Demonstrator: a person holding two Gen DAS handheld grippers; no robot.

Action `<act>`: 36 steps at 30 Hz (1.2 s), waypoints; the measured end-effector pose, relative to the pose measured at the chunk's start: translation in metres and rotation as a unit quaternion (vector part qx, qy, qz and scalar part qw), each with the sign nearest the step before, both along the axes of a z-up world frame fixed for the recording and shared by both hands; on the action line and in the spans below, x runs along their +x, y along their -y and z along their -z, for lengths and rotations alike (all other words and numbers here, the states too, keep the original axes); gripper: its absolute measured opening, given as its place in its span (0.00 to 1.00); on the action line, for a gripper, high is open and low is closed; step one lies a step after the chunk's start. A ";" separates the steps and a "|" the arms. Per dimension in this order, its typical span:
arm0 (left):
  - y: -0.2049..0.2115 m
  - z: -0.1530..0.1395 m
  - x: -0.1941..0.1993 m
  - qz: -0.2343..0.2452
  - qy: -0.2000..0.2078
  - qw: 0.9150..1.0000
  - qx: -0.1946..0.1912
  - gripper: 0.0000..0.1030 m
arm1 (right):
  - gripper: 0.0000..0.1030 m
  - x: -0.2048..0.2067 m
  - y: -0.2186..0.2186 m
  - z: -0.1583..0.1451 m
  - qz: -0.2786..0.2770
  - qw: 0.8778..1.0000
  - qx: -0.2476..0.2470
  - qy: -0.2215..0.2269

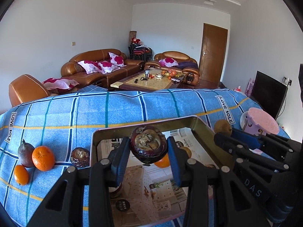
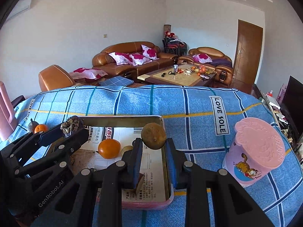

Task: Organize fruits
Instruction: 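Carry the dark fruit with the left tool while the right tool carries the brown fruit to the tin, then open the left tool over the tin while the right tool releases the brown fruit there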

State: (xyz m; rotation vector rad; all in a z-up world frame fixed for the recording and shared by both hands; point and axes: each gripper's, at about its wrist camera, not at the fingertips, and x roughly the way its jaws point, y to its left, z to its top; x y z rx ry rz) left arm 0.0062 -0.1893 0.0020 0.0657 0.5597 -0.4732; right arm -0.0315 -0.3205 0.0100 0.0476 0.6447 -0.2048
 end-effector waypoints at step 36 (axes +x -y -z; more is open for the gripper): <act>-0.001 0.003 0.001 -0.023 0.005 0.999 0.021 0.57 | 0.28 0.007 -0.008 0.015 -0.025 0.999 0.027 -0.033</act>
